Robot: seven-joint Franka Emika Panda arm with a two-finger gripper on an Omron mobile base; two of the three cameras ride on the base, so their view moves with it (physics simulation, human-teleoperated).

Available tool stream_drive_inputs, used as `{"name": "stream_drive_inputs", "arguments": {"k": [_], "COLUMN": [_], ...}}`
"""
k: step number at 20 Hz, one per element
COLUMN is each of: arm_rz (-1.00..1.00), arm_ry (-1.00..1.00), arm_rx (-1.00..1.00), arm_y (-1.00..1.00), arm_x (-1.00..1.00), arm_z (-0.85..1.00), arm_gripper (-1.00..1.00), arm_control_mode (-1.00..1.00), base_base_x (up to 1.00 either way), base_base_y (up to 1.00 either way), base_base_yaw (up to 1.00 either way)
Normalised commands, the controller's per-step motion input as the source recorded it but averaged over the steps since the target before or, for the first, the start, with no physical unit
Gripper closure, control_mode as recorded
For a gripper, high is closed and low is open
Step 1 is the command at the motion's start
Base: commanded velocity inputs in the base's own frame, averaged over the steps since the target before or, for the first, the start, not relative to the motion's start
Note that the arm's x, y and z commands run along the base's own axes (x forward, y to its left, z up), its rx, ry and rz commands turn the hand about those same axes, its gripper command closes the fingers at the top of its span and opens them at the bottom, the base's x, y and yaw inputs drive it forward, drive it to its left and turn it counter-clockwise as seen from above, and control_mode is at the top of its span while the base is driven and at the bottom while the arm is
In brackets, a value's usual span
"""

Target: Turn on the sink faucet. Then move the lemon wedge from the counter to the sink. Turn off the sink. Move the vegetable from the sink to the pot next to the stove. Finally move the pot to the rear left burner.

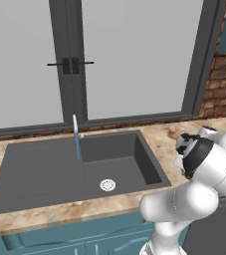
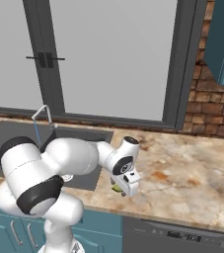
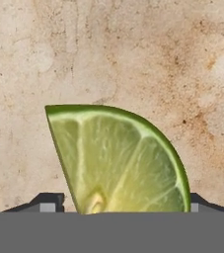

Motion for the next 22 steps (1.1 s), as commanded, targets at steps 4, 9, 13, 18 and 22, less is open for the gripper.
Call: {"name": "stream_drive_inputs", "arguments": {"k": [4,9,13,18,22], "arm_rz": [0.01,0.01,0.12,0.29,0.35], "arm_ry": [0.0,0.0,-0.09,-0.14,-0.06], "arm_rx": [0.01,0.01,0.0,0.0,0.0], "arm_y": [-0.21,-0.04,0.06,0.4,0.66], "arm_x": [0.2,0.1,0.01,0.03,0.21], "arm_z": [-0.15,-0.05,0.16,0.24,0.13], "arm_gripper": [1.0,1.0,1.0,1.0,1.0], "arm_control_mode": [-1.0,-1.0,-1.0,-1.0,-1.0], "base_base_x": [0.0,0.0,0.0,0.0,0.0], "base_base_y": [0.0,0.0,0.0,0.0,0.0], "base_base_yaw": [0.0,0.0,0.0,0.0,0.0]}}
